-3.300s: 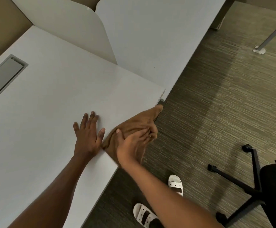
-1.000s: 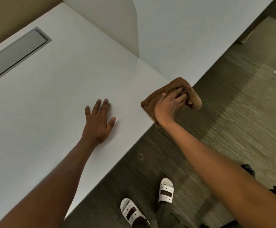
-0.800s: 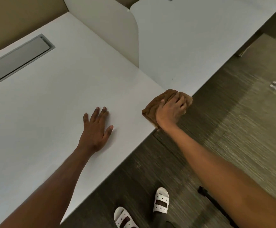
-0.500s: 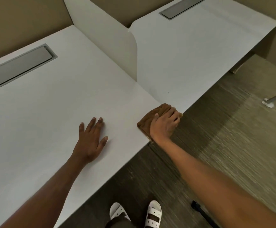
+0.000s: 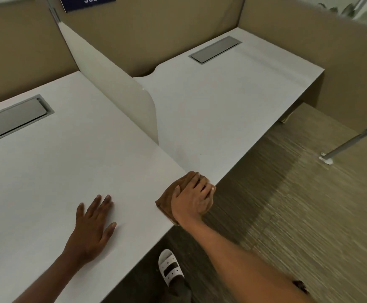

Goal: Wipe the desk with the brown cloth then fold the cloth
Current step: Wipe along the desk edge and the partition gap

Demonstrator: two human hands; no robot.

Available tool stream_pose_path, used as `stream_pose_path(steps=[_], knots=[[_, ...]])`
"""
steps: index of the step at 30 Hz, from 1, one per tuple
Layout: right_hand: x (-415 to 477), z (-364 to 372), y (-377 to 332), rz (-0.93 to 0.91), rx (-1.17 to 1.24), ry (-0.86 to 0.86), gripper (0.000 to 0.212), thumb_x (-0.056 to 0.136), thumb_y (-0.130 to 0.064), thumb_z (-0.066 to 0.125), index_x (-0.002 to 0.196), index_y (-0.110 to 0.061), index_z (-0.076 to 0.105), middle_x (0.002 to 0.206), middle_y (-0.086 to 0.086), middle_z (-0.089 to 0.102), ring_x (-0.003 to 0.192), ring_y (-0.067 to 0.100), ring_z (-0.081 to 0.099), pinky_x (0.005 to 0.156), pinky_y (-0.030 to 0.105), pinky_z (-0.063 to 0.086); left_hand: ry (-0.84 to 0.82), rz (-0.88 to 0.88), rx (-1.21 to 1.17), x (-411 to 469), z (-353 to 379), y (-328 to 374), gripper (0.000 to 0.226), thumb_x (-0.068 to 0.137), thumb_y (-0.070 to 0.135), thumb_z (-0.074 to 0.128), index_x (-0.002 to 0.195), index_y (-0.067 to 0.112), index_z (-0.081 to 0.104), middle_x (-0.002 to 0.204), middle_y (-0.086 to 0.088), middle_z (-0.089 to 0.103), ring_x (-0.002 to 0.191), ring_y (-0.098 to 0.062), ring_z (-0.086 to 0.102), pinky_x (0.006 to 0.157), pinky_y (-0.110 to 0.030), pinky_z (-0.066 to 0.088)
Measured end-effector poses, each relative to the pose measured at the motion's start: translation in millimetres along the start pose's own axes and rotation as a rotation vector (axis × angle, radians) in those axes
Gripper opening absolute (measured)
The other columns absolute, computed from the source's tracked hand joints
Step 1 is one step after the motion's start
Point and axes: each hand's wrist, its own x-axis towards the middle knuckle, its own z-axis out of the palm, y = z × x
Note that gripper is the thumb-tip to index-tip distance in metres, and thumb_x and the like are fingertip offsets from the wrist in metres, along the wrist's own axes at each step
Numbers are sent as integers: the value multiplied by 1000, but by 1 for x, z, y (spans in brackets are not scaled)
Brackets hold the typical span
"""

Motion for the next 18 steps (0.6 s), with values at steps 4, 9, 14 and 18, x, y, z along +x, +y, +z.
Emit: stream_pose_path(steps=[4, 9, 14, 18], knots=[[3, -2, 4, -14, -10, -1, 78, 85, -53, 45, 142, -2, 35, 141, 24, 43, 133, 41, 33, 116, 56, 16, -16, -16, 14, 2, -4, 5, 75, 94, 60, 11, 144, 9, 35, 154, -4, 29, 146, -15, 9, 116, -57, 11], [6, -7, 13, -86, 12, -36, 79, 88, -57, 43, 144, -2, 34, 144, 22, 41, 136, 39, 32, 116, 53, 20, -55, -38, 83, 6, -10, 12, 73, 95, 57, 15, 138, 4, 44, 149, -8, 40, 144, -17, 14, 110, -59, 18], [34, -23, 33, -104, 248, -151, 53, 92, -59, 31, 122, -18, 47, 120, 5, 55, 113, 22, 45, 91, 42, 47, -80, -65, 141, 10, -7, 14, 75, 94, 58, 16, 132, 3, 48, 144, -13, 46, 137, -29, 31, 107, -61, 21], [58, -27, 41, -128, 457, -231, 31, 96, -48, 44, 109, -20, 47, 104, 1, 55, 103, 18, 47, 82, 32, 44, -90, -172, 97, 43, -14, 35, 76, 91, 61, 19, 125, 1, 53, 123, -18, 60, 123, -38, 47, 110, -62, 17]])
